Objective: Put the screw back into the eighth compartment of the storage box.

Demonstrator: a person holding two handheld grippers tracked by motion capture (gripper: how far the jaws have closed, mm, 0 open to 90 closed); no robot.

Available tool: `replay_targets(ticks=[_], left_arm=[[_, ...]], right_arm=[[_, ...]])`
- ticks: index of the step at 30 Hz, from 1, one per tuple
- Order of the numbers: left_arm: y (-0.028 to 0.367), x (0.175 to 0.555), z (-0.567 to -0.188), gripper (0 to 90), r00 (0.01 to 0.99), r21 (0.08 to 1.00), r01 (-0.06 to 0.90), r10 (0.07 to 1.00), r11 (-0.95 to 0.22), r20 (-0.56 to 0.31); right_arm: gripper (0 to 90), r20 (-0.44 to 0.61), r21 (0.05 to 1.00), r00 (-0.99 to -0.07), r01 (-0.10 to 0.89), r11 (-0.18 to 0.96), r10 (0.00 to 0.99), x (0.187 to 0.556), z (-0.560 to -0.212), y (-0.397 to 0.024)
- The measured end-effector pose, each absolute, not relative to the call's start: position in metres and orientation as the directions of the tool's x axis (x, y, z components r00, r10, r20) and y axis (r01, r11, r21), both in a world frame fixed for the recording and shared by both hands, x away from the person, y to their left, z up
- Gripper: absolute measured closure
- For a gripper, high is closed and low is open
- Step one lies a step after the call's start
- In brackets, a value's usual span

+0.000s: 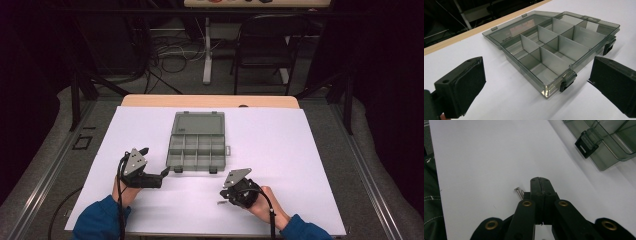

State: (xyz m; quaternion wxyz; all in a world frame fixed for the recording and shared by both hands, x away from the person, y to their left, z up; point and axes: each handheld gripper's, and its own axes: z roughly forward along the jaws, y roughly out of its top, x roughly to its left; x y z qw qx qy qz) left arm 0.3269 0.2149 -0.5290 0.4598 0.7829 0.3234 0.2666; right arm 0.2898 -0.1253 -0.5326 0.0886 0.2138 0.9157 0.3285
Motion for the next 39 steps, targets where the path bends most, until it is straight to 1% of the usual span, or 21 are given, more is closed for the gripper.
replay_targets(ticks=[2, 8, 9, 11, 13, 14, 15, 16, 17, 18, 19, 20, 22, 23, 25, 28, 29, 30, 32, 35, 39], left_arm=[[0.215, 0.327, -0.53, 0.0, 0.648, 0.893, 0.263, 0.753, -0.365, 0.117], [0.215, 0.328, -0.53, 0.0, 0.649, 0.893, 0.265, 0.752, -0.365, 0.115], [0.215, 0.328, -0.53, 0.0, 0.647, 0.893, 0.264, 0.754, -0.364, 0.116], [0.216, 0.328, -0.53, 0.0, 0.646, 0.893, 0.263, 0.754, -0.364, 0.116], [0.216, 0.327, -0.53, 0.0, 0.646, 0.894, 0.262, 0.754, -0.363, 0.117], [0.216, 0.328, -0.53, 0.0, 0.647, 0.893, 0.263, 0.754, -0.365, 0.118], [0.216, 0.328, -0.53, 0.0, 0.649, 0.892, 0.264, 0.752, -0.366, 0.116], [0.215, 0.328, -0.53, 0.0, 0.649, 0.892, 0.263, 0.752, -0.367, 0.118], [0.215, 0.328, -0.53, 0.0, 0.649, 0.892, 0.264, 0.752, -0.367, 0.117], [0.215, 0.328, -0.53, 0.0, 0.649, 0.892, 0.264, 0.752, -0.367, 0.117], [0.215, 0.328, -0.53, 0.0, 0.649, 0.891, 0.265, 0.752, -0.368, 0.118], [0.215, 0.327, -0.53, 0.0, 0.648, 0.892, 0.264, 0.753, -0.366, 0.117], [0.215, 0.328, -0.53, 0.0, 0.648, 0.892, 0.265, 0.753, -0.366, 0.117], [0.215, 0.328, -0.53, 0.0, 0.649, 0.892, 0.265, 0.752, -0.366, 0.116], [0.215, 0.328, -0.53, 0.0, 0.648, 0.893, 0.264, 0.752, -0.366, 0.117], [0.216, 0.328, -0.53, 0.0, 0.649, 0.892, 0.264, 0.752, -0.366, 0.117], [0.216, 0.328, -0.53, 0.0, 0.649, 0.893, 0.265, 0.752, -0.365, 0.115], [0.216, 0.328, -0.53, 0.0, 0.649, 0.892, 0.266, 0.752, -0.366, 0.115], [0.216, 0.328, -0.53, 0.0, 0.648, 0.892, 0.265, 0.753, -0.366, 0.116], [0.216, 0.328, -0.53, 0.0, 0.649, 0.892, 0.264, 0.752, -0.366, 0.117], [0.215, 0.328, -0.53, 0.0, 0.647, 0.893, 0.263, 0.753, -0.366, 0.117]], right_arm=[[90.0, -0.023, 0.649, -0.889, 0.335, 0.683, 0.458, 0.292, -0.534, -0.127], [90.0, -0.015, 0.629, -0.887, 0.35, 0.694, 0.461, 0.296, -0.535, -0.132], [88.1, -0.014, 0.646, -0.886, 0.346, 0.68, 0.464, 0.296, -0.536, -0.133], [85.6, -0.006, 0.63, -0.89, 0.35, 0.693, 0.455, 0.296, -0.534, -0.136], [80.5, 0.015, 0.617, -0.892, 0.363, 0.698, 0.451, 0.295, -0.533, -0.139], [79.3, 0.013, 0.647, -0.889, 0.356, 0.674, 0.458, 0.294, -0.536, -0.141], [77.9, 0.011, 0.613, -0.892, 0.363, 0.702, 0.452, 0.293, -0.533, -0.144], [75.9, 0.015, 0.611, -0.893, 0.364, 0.703, 0.45, 0.291, -0.532, -0.146], [74.8, 0.023, 0.622, -0.891, 0.368, 0.691, 0.454, 0.29, -0.533, -0.148], [74.2, 0.022, 0.603, -0.892, 0.372, 0.706, 0.451, 0.288, -0.531, -0.151], [73.6, 0.03, 0.617, -0.887, 0.379, 0.69, 0.46, 0.286, -0.532, -0.153], [73.4, 0.034, 0.579, -0.893, 0.384, 0.719, 0.449, 0.284, -0.528, -0.156], [72.8, 0.02, 0.604, -0.891, 0.372, 0.705, 0.453, 0.279, -0.532, -0.158], [72.7, 0.03, 0.584, -0.892, 0.382, 0.716, 0.451, 0.278, -0.531, -0.159], [72.8, 0.025, 0.572, -0.891, 0.384, 0.725, 0.453, 0.274, -0.534, -0.16], [75.7, 0.012, 0.549, -0.896, 0.377, 0.746, 0.444, 0.271, -0.537, -0.161], [77.5, 0.013, 0.565, -0.893, 0.377, 0.734, 0.449, 0.27, -0.54, -0.16], [79.4, 0.017, 0.539, -0.895, 0.383, 0.75, 0.446, 0.27, -0.539, -0.161], [80.7, 0.015, 0.532, -0.889, 0.394, 0.749, 0.457, 0.27, -0.541, -0.162], [87.1, 0.019, 0.534, -0.891, 0.392, 0.749, 0.454, 0.27, -0.542, -0.164], [87.8, 0.021, 0.532, -0.885, 0.403, 0.745, 0.464, 0.269, -0.541, -0.163]])
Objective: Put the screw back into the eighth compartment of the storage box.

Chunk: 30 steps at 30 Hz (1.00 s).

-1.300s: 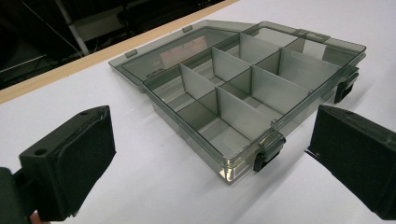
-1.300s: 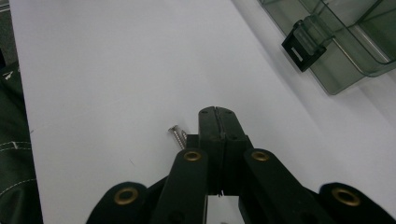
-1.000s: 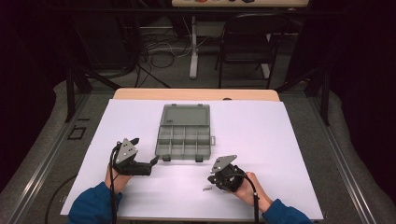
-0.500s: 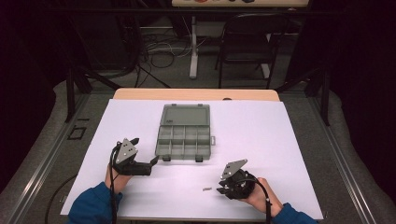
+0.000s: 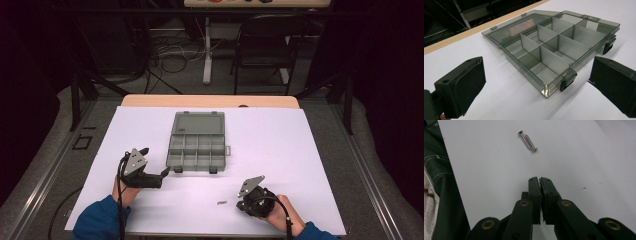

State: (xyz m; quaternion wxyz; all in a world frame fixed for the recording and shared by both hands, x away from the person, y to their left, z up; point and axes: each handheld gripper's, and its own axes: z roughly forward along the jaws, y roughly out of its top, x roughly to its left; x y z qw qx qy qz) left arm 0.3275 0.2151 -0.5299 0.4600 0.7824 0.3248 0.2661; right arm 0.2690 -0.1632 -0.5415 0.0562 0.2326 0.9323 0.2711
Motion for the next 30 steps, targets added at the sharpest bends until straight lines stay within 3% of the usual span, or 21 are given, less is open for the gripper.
replay_targets(ticks=[8, 30], left_arm=[[0.215, 0.328, -0.53, 0.0, 0.65, 0.891, 0.262, 0.75, -0.37, 0.12], [0.215, 0.327, -0.529, 0.0, 0.652, 0.894, 0.261, 0.749, -0.365, 0.116]], right_arm=[[88.1, -0.022, 0.592, -0.88, 0.371, 0.716, 0.474, 0.269, -0.535, -0.164], [88.2, -0.071, 0.634, -0.851, 0.363, 0.683, 0.519, 0.273, -0.523, -0.17]])
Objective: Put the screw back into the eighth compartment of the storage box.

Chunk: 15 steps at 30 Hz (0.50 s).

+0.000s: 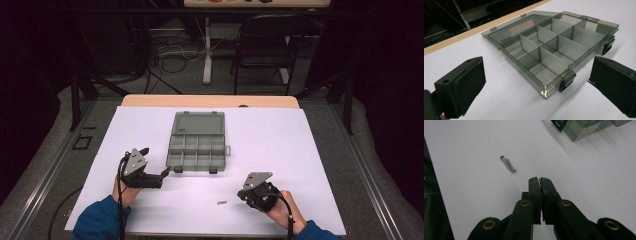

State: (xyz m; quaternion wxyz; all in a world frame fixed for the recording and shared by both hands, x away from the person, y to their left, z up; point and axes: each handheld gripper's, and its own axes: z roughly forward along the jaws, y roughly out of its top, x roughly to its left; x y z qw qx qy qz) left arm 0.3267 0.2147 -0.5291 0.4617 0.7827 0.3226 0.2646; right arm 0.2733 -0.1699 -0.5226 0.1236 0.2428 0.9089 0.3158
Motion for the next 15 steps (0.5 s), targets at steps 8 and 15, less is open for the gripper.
replay_targets(ticks=[8, 15], left_arm=[[0.2138, 0.3275, -0.53, 0.0, 0.652, 0.893, 0.262, 0.749, -0.366, 0.115], [0.2141, 0.3273, -0.5301, 0.0, 0.65, 0.892, 0.262, 0.751, -0.367, 0.118]], right_arm=[[88.2, -0.087, 0.647, -0.842, 0.359, 0.673, 0.533, 0.2753, -0.5184, -0.1702], [88.2, -0.1, 0.667, -0.838, 0.343, 0.661, 0.536, 0.2793, -0.5134, -0.1683]])
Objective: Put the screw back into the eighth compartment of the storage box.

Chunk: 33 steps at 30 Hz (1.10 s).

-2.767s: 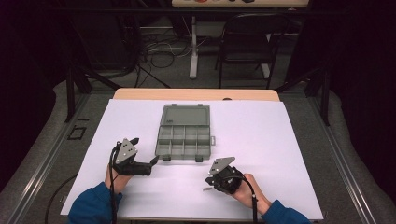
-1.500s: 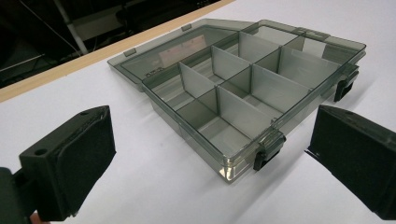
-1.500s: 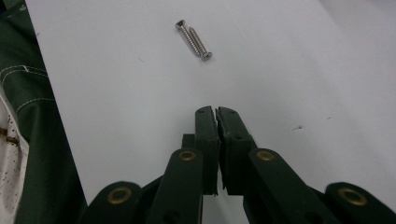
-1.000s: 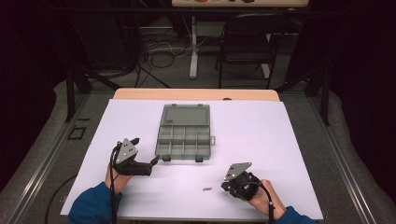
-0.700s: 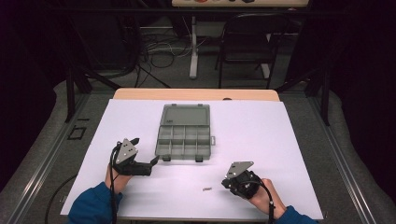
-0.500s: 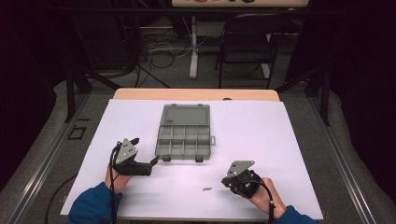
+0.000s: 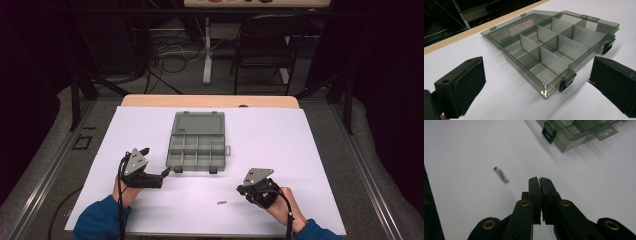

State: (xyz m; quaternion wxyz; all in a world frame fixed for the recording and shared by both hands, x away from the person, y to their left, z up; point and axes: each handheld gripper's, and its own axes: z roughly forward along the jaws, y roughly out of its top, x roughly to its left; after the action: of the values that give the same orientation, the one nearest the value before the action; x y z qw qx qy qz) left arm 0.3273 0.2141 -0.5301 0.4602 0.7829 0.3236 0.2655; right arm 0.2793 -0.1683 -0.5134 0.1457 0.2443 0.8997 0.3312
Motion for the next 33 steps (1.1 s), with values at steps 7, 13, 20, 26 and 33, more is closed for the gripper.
replay_targets(ticks=[7, 13, 20, 26, 33], left_arm=[[0.213, 0.327, -0.53, 0.0, 0.652, 0.893, 0.261, 0.749, -0.367, 0.118], [0.213, 0.327, -0.53, 0.0, 0.65, 0.893, 0.26, 0.75, -0.368, 0.119], [0.213, 0.327, -0.53, 0.0, 0.651, 0.895, 0.257, 0.75, -0.365, 0.119], [0.214, 0.327, -0.53, 0.0, 0.651, 0.894, 0.26, 0.75, -0.364, 0.116], [0.214, 0.327, -0.529, 0.0, 0.649, 0.897, 0.258, 0.752, -0.36, 0.115]], right_arm=[[88.2, -0.116, 0.671, -0.833, 0.335, 0.662, 0.54, 0.283, -0.509, -0.167], [88.2, -0.122, 0.678, -0.825, 0.337, 0.653, 0.552, 0.289, -0.506, -0.166], [88.2, -0.128, 0.695, -0.82, 0.327, 0.641, 0.558, 0.295, -0.5, -0.164], [88.2, -0.132, 0.705, -0.819, 0.319, 0.634, 0.559, 0.302, -0.496, -0.159], [88.2, -0.146, 0.72, -0.815, 0.301, 0.625, 0.56, 0.307, -0.491, -0.156]])
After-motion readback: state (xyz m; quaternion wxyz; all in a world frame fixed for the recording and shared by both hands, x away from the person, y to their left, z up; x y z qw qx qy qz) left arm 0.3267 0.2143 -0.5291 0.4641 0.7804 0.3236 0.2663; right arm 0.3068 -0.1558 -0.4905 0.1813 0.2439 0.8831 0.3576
